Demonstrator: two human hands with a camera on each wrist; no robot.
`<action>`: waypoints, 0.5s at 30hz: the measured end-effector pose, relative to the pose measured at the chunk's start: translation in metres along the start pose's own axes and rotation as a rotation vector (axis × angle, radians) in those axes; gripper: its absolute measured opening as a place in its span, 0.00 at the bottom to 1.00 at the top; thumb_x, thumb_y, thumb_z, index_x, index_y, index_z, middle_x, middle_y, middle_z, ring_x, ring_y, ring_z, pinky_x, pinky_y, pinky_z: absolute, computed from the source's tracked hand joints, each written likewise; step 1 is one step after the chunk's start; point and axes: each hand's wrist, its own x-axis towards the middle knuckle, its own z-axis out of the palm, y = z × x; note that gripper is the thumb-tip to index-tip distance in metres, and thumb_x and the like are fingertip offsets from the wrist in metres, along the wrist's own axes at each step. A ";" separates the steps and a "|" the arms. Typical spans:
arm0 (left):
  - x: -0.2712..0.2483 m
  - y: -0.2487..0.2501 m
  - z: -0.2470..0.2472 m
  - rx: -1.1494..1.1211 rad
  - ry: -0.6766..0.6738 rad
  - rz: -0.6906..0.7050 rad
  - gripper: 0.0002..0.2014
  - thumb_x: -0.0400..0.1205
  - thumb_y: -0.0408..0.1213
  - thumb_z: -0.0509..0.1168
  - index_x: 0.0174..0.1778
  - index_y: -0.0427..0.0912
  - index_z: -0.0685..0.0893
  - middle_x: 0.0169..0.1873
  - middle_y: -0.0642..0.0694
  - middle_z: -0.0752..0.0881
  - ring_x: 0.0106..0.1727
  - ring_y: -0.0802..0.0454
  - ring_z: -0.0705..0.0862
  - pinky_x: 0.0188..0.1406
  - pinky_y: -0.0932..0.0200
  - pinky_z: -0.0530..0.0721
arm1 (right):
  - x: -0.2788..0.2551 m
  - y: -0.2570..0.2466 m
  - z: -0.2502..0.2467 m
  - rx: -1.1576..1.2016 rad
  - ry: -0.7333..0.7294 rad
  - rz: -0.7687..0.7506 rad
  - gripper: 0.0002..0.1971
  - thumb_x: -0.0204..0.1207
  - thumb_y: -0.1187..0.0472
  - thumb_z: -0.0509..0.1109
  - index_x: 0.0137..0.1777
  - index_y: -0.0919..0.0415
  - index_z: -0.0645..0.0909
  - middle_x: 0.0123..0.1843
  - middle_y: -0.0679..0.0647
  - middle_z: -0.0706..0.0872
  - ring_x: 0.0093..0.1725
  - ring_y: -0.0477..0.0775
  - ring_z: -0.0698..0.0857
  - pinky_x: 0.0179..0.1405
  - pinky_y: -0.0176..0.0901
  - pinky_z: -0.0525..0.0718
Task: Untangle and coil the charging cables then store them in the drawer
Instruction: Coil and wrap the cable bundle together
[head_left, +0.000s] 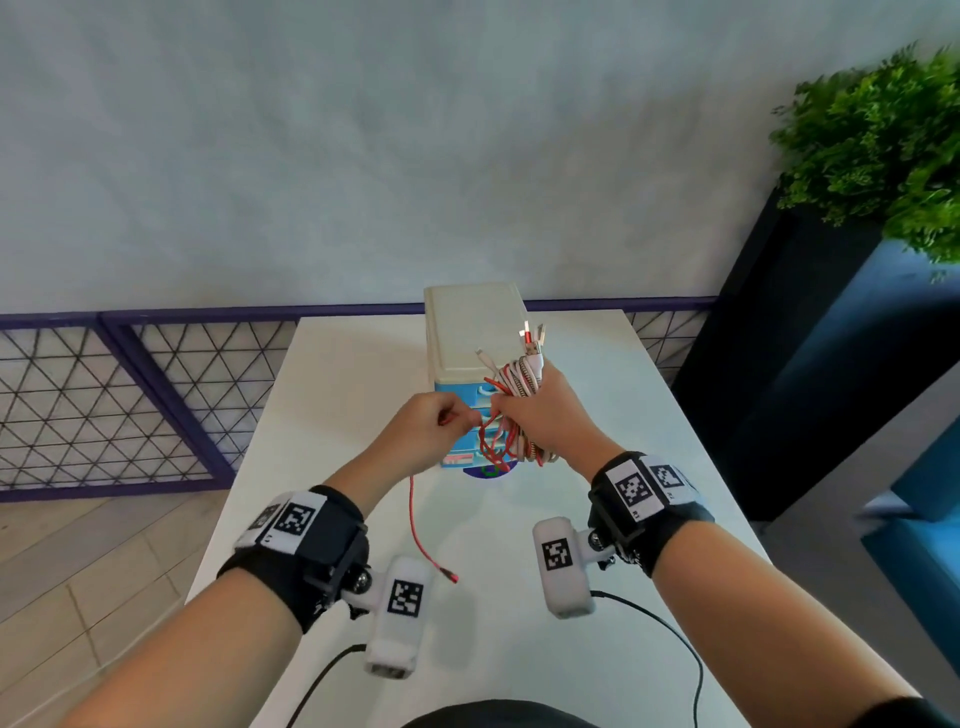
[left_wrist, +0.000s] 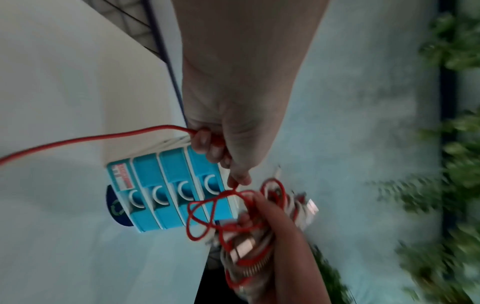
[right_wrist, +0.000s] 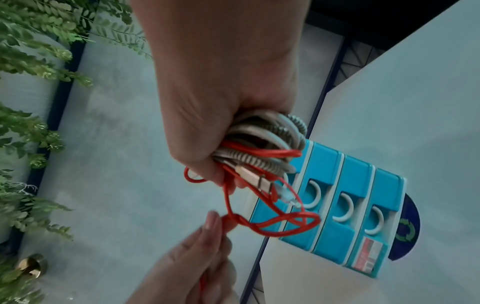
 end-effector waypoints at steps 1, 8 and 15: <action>0.001 -0.005 -0.002 -0.063 0.008 -0.051 0.10 0.83 0.42 0.64 0.38 0.43 0.83 0.33 0.48 0.81 0.34 0.54 0.76 0.31 0.63 0.72 | 0.000 0.001 -0.003 -0.013 0.004 0.001 0.07 0.73 0.63 0.72 0.47 0.55 0.76 0.37 0.53 0.87 0.32 0.49 0.87 0.39 0.48 0.89; 0.002 -0.037 -0.001 -0.423 -0.009 -0.292 0.12 0.83 0.46 0.63 0.41 0.42 0.85 0.27 0.50 0.71 0.28 0.53 0.63 0.28 0.60 0.62 | 0.002 0.014 -0.010 -0.085 0.054 -0.054 0.08 0.76 0.64 0.69 0.51 0.54 0.74 0.37 0.47 0.83 0.35 0.46 0.83 0.34 0.40 0.81; 0.006 -0.043 0.000 -0.477 0.108 -0.350 0.18 0.82 0.51 0.64 0.32 0.43 0.86 0.25 0.50 0.76 0.24 0.53 0.67 0.31 0.60 0.71 | -0.002 0.023 -0.011 -0.144 0.065 -0.039 0.08 0.78 0.64 0.67 0.54 0.55 0.74 0.37 0.47 0.82 0.34 0.47 0.81 0.29 0.37 0.77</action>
